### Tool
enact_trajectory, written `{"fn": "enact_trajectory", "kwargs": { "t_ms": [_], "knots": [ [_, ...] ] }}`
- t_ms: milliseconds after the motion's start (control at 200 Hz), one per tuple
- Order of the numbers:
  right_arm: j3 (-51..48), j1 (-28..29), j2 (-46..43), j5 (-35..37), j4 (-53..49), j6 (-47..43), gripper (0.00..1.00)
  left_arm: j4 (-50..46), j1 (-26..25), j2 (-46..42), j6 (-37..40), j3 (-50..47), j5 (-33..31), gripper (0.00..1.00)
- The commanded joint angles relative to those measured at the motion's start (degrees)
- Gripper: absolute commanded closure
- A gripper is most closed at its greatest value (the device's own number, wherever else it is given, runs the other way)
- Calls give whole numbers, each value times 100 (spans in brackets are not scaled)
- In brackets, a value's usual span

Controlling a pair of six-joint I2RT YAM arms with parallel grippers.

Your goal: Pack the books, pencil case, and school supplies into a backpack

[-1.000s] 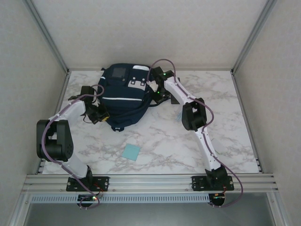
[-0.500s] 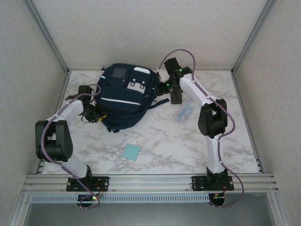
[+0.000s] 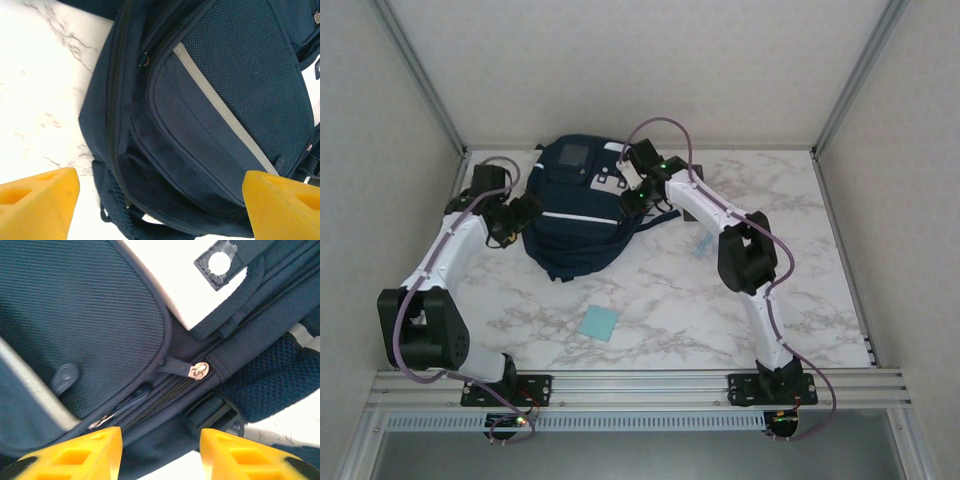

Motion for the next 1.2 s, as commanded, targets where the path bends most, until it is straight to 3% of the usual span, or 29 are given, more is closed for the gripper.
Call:
{"fn": "enact_trajectory", "kwargs": {
  "t_ms": [0,185,350,435,516,601,686,986,1196],
  "knots": [
    [316,-25,332,266,116,17,55,466,-172,234,-654,-358,31,16],
    [472,35,775,603,484,47,53,561,-221,530,-670,-513,-36,15],
    [566,57,1116,637,778,389,37,665,-201,635,-665,-664,23,15],
    [750,53,1338,792,647,882,36,730,-191,726,-688,-701,61,15],
    [841,53,1490,798,551,1347,44,778,-169,822,-688,-702,87,15],
    [852,45,1544,860,420,2033,76,793,-128,932,-674,-646,98,15],
    [568,-52,1438,553,461,2852,88,802,-74,1025,-639,-559,27,15],
    [-1546,-102,269,-1056,1774,4589,89,896,74,1521,-553,-14,-202,15],
    [-2484,49,-529,-1051,2051,4672,84,787,187,1986,-518,657,-222,15]
  ]
}}
